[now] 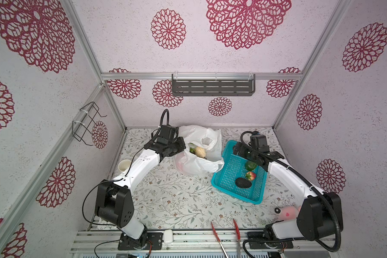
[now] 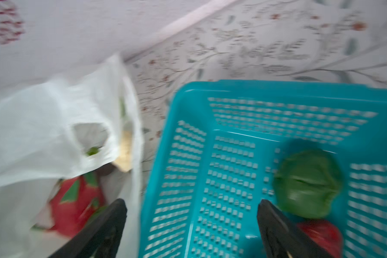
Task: Place the fruits into the plastic bag
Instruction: Place the fruit in the plastic bag, then pick up the bin from the plate.
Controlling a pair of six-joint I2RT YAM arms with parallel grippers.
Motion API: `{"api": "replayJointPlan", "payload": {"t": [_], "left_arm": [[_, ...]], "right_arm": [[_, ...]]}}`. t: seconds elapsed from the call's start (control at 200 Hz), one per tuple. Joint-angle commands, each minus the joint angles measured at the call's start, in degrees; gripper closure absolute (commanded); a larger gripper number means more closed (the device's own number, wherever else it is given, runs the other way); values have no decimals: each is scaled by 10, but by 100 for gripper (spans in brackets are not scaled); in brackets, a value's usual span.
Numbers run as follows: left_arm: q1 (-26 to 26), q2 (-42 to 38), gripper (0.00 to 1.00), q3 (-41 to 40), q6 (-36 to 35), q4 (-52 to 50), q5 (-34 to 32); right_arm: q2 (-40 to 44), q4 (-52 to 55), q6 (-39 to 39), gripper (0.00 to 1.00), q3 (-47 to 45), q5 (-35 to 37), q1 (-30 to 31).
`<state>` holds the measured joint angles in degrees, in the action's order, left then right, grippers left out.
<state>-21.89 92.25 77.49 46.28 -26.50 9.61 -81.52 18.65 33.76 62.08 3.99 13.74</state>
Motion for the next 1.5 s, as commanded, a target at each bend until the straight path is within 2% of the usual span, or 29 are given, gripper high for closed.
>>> {"api": "replayJointPlan", "payload": {"t": [0.0, 0.12, 0.325, 0.515, 0.836, 0.946, 1.136, 1.196, 1.361, 1.496], "left_arm": [[-3, -12, 100, 3, 7, 3, -1], [-2, -18, 100, 0, 7, 1, -5], [-2, -34, 100, -14, 6, 0, -15], [-2, -33, 100, -14, 6, 0, -14], [-2, -26, 100, -5, 7, 0, -12], [-2, -27, 100, -6, 7, -1, -11], [-2, -26, 100, -5, 7, -2, -11], [-2, -25, 100, -4, 7, -1, -10], [-2, -19, 100, -1, 7, -2, -5], [-3, -14, 100, 4, 7, -2, -2]], "right_arm": [[-18, 36, 29, 6, -4, 73, -24], [-58, 36, 34, 5, 2, 62, -41], [-128, 72, 50, 5, 28, 90, -49], [-147, 27, 59, 5, 5, 69, -49], [-188, -13, 27, 15, 2, 37, -49], [-190, -24, 27, 23, -5, 29, -49], [-165, -52, 19, 58, -23, 16, -49], [-151, -56, 15, 65, -24, 12, -46], [-101, -77, -18, 66, -4, -29, -20], [-60, -123, -72, 64, 32, -77, 36]]}}
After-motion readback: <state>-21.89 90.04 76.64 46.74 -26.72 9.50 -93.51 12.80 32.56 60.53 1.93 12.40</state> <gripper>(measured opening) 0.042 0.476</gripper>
